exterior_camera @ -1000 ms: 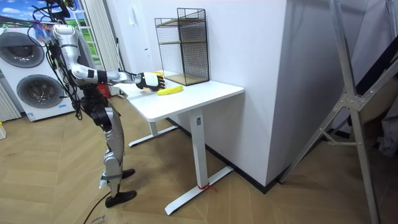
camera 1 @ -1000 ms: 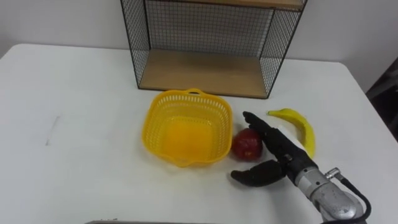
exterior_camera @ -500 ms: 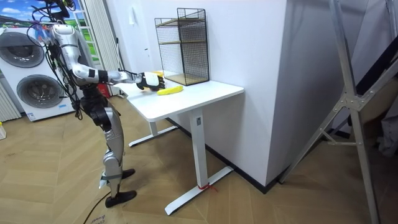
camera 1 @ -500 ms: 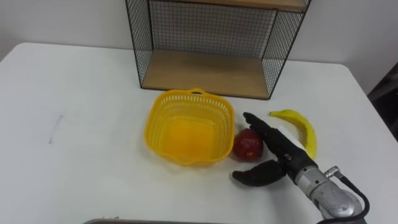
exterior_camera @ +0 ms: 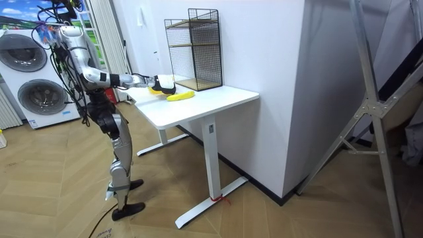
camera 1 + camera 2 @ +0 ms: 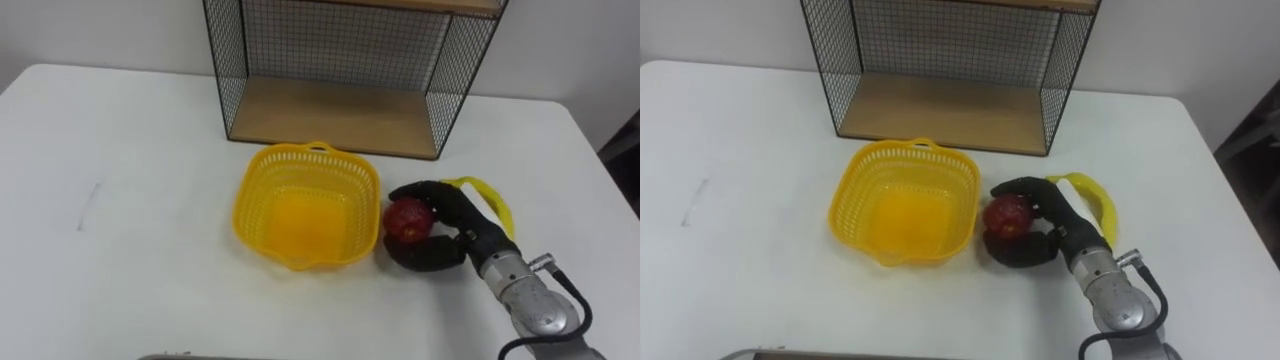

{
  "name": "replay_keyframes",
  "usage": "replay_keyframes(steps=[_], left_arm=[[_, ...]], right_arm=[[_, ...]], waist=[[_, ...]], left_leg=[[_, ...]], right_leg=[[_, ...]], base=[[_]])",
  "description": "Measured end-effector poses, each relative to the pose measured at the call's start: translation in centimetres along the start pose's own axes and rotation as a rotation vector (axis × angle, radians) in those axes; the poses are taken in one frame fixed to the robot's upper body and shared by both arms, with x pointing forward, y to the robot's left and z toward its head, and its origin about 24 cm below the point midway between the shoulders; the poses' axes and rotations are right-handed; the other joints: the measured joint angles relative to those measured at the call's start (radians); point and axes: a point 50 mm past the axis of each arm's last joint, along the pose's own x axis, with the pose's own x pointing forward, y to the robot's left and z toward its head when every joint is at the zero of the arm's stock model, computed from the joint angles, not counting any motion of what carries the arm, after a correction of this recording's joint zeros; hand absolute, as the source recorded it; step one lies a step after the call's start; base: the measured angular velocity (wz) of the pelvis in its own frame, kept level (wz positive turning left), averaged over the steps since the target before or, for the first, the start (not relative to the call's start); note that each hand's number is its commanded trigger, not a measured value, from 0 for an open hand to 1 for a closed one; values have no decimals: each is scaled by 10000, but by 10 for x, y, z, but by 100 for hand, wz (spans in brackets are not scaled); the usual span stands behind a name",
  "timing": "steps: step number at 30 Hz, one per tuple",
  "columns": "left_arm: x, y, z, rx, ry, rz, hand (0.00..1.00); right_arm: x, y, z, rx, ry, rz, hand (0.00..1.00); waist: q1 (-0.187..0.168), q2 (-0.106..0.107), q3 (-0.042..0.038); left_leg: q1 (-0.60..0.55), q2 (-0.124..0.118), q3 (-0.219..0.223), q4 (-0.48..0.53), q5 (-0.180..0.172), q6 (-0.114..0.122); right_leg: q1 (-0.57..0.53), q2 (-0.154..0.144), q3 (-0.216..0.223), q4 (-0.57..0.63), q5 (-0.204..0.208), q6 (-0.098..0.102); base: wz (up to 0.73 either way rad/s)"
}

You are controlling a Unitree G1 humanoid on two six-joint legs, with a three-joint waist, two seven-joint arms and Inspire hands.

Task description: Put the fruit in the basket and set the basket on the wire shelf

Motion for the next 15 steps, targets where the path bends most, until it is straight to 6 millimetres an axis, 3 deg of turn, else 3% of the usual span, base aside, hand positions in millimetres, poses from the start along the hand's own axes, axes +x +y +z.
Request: replay_keyframes(steps=[15], left_arm=[[-3, -2, -10, 15, 236, 175, 0]], right_arm=[[-2, 1, -9, 1361, 205, -163, 100]], waist=[[-4, 100, -62]], left_leg=[[127, 4, -58, 49, -5, 9]], right_leg=[[73, 12, -16, 29, 54, -6]], base=[[-1]])
